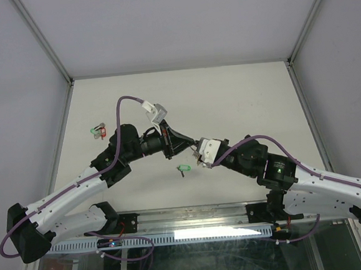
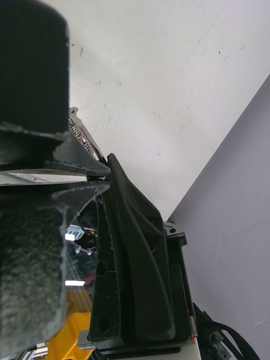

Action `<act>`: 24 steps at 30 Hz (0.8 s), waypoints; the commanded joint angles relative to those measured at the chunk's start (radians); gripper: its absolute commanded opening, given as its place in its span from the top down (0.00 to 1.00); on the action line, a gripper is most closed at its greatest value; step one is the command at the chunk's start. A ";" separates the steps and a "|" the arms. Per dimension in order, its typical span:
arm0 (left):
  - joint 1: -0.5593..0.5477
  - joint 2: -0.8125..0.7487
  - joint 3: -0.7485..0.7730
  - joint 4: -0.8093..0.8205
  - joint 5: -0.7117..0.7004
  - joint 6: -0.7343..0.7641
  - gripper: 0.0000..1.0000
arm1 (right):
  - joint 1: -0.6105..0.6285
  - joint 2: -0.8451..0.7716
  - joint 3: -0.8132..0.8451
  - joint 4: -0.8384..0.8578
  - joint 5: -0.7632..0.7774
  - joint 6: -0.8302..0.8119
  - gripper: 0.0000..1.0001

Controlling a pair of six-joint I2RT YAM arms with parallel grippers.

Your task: Put the keys on the keyring

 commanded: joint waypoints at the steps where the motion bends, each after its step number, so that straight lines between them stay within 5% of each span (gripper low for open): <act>1: -0.011 -0.025 0.022 0.056 0.013 -0.012 0.95 | 0.003 -0.009 0.024 0.041 0.028 0.022 1.00; 7: -0.011 -0.038 0.031 0.036 -0.005 0.009 0.73 | 0.002 -0.012 0.027 0.032 0.041 0.030 1.00; 17: -0.009 -0.035 0.070 -0.225 -0.184 0.082 0.63 | -0.013 -0.016 0.037 -0.068 0.114 0.068 1.00; 24: -0.011 -0.021 -0.012 -0.299 -0.238 0.066 0.61 | -0.198 -0.010 0.055 -0.214 0.001 0.233 1.00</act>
